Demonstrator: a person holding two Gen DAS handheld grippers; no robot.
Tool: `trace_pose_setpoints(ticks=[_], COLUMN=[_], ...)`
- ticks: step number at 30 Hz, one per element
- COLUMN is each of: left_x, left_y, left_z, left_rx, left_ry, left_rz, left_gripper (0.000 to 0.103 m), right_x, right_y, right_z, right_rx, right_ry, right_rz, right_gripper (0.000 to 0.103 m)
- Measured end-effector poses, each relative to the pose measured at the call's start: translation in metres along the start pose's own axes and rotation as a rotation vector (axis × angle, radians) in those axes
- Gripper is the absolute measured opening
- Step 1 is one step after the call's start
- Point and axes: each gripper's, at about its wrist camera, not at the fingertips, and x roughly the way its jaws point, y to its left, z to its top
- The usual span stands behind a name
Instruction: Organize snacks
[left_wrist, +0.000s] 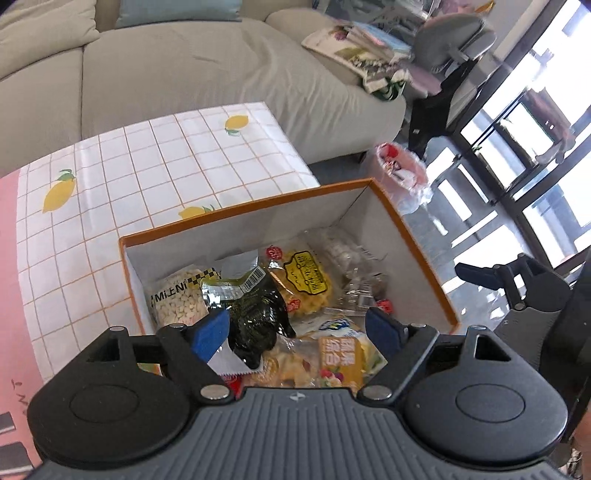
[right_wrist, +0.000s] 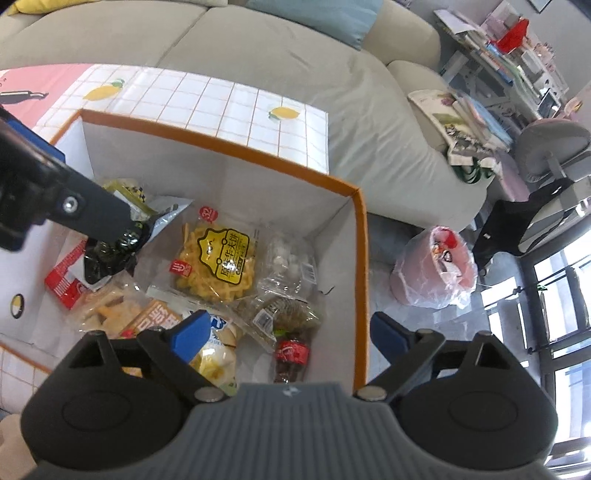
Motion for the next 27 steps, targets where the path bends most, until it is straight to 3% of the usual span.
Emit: trace_pose_setpoints(ticks=[7, 12, 19, 27], left_x=[-0.055, -0.105, -0.168, -0.192], left_y=[0.008, 0.019, 0.029, 0.037], left_z=[-0.018, -0.042, -0.086, -0.146], left_rx=[-0.033, -0.026, 0.031, 0.085], left_ry=[-0.107, -0.219, -0.416, -0.554], left_rz=[-0.015, 0.014, 0.143, 0.354], left_gripper=[0.097, 0.097, 0.097, 0.097], right_x=[-0.051, -0.098, -0.158, -0.201], right_y=[0.003, 0.008, 0.035, 0.087], right_z=[-0.008, -0.019, -0.036, -0.058], right_rx=[0.077, 0.201, 0.367, 0.441], right_ry=[-0.08, -0.198, -0.384, -0.543], right_rz=[-0.022, 0.011, 0.063, 0.044], right_gripper=[0.091, 0.095, 0.099, 0.1])
